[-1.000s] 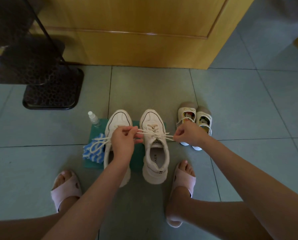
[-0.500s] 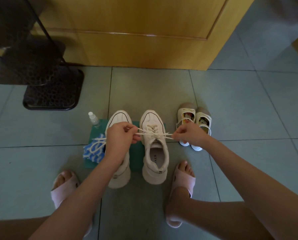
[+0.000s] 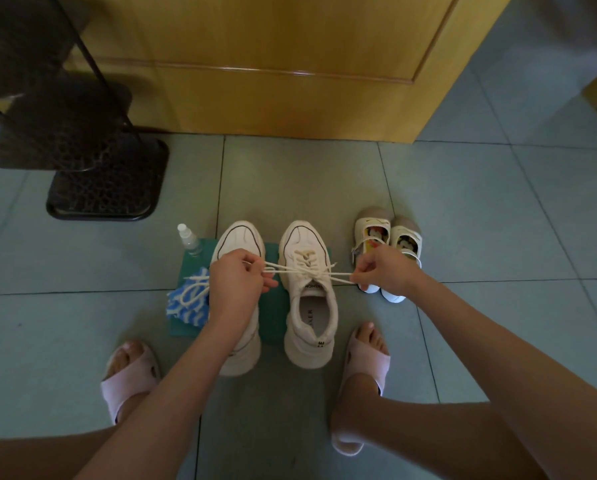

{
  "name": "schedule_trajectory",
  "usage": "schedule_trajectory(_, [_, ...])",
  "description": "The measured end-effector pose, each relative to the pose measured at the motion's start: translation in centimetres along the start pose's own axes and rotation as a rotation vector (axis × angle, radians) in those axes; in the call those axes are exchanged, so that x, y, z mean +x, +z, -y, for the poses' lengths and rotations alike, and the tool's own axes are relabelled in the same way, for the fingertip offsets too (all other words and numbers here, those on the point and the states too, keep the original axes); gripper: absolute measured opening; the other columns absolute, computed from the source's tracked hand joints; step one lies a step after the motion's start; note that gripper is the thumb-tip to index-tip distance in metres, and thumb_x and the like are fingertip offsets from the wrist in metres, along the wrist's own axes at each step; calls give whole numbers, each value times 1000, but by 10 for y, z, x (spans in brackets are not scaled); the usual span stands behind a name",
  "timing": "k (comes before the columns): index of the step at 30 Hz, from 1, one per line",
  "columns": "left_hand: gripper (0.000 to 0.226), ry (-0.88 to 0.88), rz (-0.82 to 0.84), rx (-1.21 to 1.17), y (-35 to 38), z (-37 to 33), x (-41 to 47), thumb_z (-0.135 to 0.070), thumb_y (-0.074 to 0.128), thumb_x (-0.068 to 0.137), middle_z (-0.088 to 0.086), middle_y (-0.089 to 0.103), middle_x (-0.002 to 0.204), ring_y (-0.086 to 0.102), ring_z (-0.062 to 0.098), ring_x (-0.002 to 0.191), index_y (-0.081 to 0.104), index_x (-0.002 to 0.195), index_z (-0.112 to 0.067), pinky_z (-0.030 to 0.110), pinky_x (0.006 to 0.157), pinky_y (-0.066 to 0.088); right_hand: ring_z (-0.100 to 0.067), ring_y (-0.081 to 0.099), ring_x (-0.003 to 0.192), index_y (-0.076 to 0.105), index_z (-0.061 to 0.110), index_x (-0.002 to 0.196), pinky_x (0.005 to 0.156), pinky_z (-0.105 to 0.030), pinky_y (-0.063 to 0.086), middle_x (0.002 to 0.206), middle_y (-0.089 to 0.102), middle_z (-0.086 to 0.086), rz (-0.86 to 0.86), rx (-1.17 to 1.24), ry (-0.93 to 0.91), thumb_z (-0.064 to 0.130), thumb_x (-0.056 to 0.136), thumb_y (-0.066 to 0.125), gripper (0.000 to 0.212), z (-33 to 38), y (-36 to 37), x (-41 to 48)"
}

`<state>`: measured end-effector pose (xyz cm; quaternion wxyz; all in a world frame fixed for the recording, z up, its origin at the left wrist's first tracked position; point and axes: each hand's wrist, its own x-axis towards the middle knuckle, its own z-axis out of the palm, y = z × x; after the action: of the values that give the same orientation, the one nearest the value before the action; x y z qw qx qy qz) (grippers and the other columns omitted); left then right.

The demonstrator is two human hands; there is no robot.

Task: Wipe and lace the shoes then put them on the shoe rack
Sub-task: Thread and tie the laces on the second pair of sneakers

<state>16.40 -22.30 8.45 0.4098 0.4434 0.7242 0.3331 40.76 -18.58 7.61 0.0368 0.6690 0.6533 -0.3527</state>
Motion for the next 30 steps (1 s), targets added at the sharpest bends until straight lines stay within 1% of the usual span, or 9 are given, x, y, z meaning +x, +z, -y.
schedule_trajectory(5, [8, -16, -10, 30, 0, 2, 2, -10, 53, 92, 6, 67, 72, 67, 12, 59, 61, 92, -8, 25, 60, 57, -10, 55, 60, 60, 32, 55, 55, -27, 42, 62, 66, 6, -15, -11, -7, 26, 81, 67, 28, -1, 1, 1])
schedule_trajectory(8, [9, 20, -38, 25, 1, 3, 0, -11, 54, 92, 5, 67, 72, 66, 9, 58, 62, 92, -9, 20, 58, 56, -13, 56, 63, 64, 28, 60, 58, -29, 44, 65, 66, 3, -24, 40, -15, 23, 82, 66, 23, -1, 2, -2])
schedule_trajectory(11, [9, 80, -36, -89, 3, 0, -3, -13, 54, 92, 1, 67, 74, 67, 5, 62, 62, 90, -10, 14, 56, 54, -10, 57, 67, 68, 15, 80, 63, -21, 45, 71, 63, 1, -101, 474, -24, 17, 88, 61, 11, 8, 0, -9])
schedule_trajectory(13, [13, 56, -7, -207, 8, -3, -4, -16, 53, 93, 1, 68, 83, 67, 6, 72, 63, 93, -8, 15, 61, 55, -14, 63, 87, 68, 8, 89, 80, -25, 49, 93, 69, -4, -27, 828, -9, 18, 91, 55, 16, 19, 3, -10])
schedule_trajectory(16, [19, -177, 59, -477, 19, -10, -7, -21, 50, 95, 2, 68, 95, 65, 10, 89, 64, 97, -8, 20, 75, 54, -19, 60, 110, 59, 2, 92, 92, -31, 46, 113, 68, -4, 117, 1066, -41, 18, 89, 50, 18, 34, 18, -7])
schedule_trajectory(18, [19, -382, 142, -805, 24, -17, -13, -21, 44, 97, 4, 69, 98, 65, 14, 94, 60, 92, -12, 28, 85, 52, -19, 61, 103, 56, 3, 96, 87, -29, 45, 107, 69, -5, 94, 1114, -26, 25, 93, 49, 23, 38, 29, -4])
schedule_trajectory(20, [19, -480, 151, -990, 27, -19, -15, -19, 41, 99, 7, 70, 93, 66, 16, 92, 56, 88, -12, 31, 83, 53, -17, 58, 85, 58, 11, 90, 75, -27, 43, 90, 68, -2, 23, 1125, -1, 31, 95, 48, 23, 35, 34, -3])
schedule_trajectory(24, [14, -471, 81, -843, 32, -11, -13, -15, 45, 97, 8, 67, 83, 70, 12, 72, 55, 96, -4, 28, 72, 58, -10, 41, 57, 52, 14, 83, 55, -23, 37, 73, 59, -1, -67, 1094, 37, 23, 97, 49, 17, 26, 35, -2])
schedule_trajectory(30, [20, -335, -53, -620, 30, -4, -2, -10, 46, 95, 7, 64, 69, 67, 7, 54, 54, 108, 3, 17, 52, 53, -5, 41, 43, 49, 9, 83, 42, -19, 44, 68, 52, -6, -83, 1166, 108, 12, 96, 49, 14, 36, 39, 0])
